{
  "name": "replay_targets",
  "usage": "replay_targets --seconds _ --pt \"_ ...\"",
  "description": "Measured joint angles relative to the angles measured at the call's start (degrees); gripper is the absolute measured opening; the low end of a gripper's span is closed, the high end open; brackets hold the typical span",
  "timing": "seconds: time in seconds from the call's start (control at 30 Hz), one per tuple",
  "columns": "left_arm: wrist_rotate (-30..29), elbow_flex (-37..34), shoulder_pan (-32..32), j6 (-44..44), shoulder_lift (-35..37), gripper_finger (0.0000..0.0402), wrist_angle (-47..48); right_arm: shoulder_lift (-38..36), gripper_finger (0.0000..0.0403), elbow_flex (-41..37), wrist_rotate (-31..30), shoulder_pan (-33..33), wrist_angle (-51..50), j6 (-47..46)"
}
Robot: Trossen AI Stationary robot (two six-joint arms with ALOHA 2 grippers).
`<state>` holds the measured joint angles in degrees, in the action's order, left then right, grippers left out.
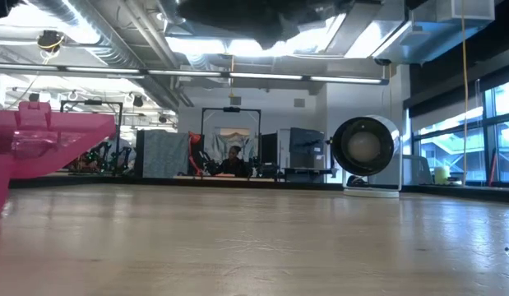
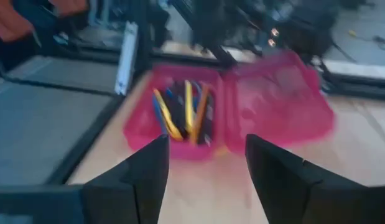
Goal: Pick & place school supplies into a supply box
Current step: Move the red supply box to the bottom center of the table
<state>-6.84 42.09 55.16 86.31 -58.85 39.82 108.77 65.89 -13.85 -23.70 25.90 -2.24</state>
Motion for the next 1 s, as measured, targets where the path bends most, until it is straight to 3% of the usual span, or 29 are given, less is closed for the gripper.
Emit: replay_targets --seconds 0.2,0.33,0.7,1.0 --pt "9.9 0.0 -0.1 5.1 0.0 0.007 7.4 7.9 0.0214 11.7 2.8 0.9 -4.2 1.3" --pt "9.8 0.0 -0.1 6.0 0.0 0.007 8.0 14.4 0.0214 22.8 3.0 1.1 -13.0 3.8" --pt "9.4 0.0 -0.1 5.4 0.0 0.007 8.0 32.0 0.0214 48.1 3.0 1.5 -25.3 2.6" --pt "9.2 0.0 -0.1 5.4 0.0 0.007 8.0 39.0 0.0214 57.4 3.0 1.6 -35.7 1.0"
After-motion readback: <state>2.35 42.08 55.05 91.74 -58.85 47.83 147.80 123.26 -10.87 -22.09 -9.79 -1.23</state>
